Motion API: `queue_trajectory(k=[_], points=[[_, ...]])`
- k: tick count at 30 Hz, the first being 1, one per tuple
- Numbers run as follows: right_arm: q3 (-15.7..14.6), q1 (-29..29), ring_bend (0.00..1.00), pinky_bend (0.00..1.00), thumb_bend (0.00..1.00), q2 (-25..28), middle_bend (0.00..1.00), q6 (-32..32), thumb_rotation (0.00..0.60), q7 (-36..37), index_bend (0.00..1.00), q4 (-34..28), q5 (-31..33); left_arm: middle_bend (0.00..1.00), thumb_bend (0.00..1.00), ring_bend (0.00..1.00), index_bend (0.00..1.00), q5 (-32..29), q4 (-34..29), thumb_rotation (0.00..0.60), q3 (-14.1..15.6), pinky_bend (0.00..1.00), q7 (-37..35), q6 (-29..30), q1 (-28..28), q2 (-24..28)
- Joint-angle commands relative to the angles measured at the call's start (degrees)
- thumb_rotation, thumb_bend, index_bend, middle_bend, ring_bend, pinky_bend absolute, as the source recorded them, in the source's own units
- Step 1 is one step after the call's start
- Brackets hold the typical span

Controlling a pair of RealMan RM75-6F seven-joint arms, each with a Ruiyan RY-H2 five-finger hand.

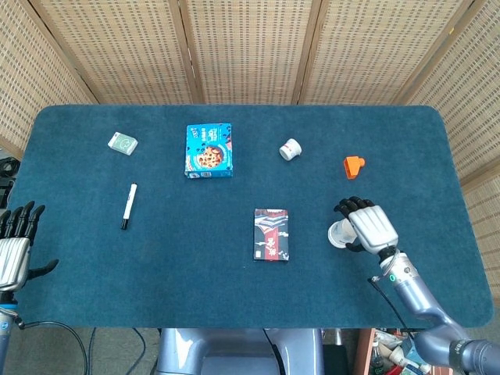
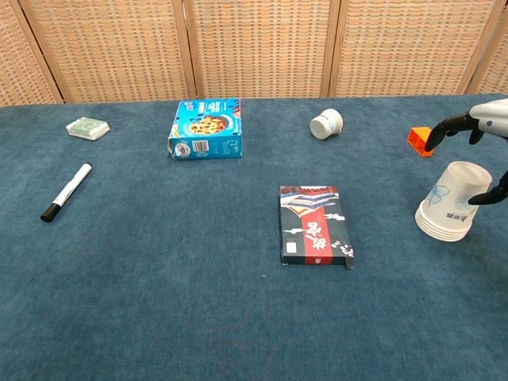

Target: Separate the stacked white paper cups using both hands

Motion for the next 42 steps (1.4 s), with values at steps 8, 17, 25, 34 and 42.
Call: queue_trajectory(k=[8, 17, 25, 34, 42], points=[[-0.34, 1.47, 0.32, 0.49, 0.35, -0.71, 0.43, -2.68, 0.600, -2.39, 0.37, 0.77, 5.94, 0.00, 0.16, 0.00, 0.00, -0.02, 0.16, 0.600, 0.06, 0.00, 0.04, -0.50, -0.40, -0.03], [-0.81, 2.22, 0.47, 0.61, 0.44, -1.81, 0.58, -3.40, 0.600, 1.70, 0.52, 3.40, 4.80, 0.00, 0.16, 0.00, 0.00, -0.02, 0.52, 0.600, 0.22, 0.00, -0.30, -0.67, -0.47, -0.09], [0.11, 1.67, 0.49, 0.61, 0.48, -0.63, 0.60, -1.51, 0.600, 8.81, 0.54, 2.03, 2.19, 0.00, 0.16, 0.00, 0.00, 0.26, 0.63, 0.600, 0.19, 0.00, -0.93, -0.92, -0.78, -0.12], [6.78, 2.56, 0.49, 0.61, 0.50, 8.27, 0.62, -3.22, 0.600, 34.08, 0.55, -5.84, 0.37, 0.00, 0.16, 0.00, 0.00, 8.46, 7.89, 0.600, -2.07, 0.00, -11.41, -2.99, -8.31, -1.96], [11.35, 5.93, 0.49, 0.61, 0.51, 8.04, 0.62, -11.58, 0.600, 49.68, 0.55, -8.06, 7.52, 0.00, 0.16, 0.00, 0.00, 12.05, 8.97, 0.600, -3.23, 0.00, -11.97, -4.77, -14.05, -3.55]])
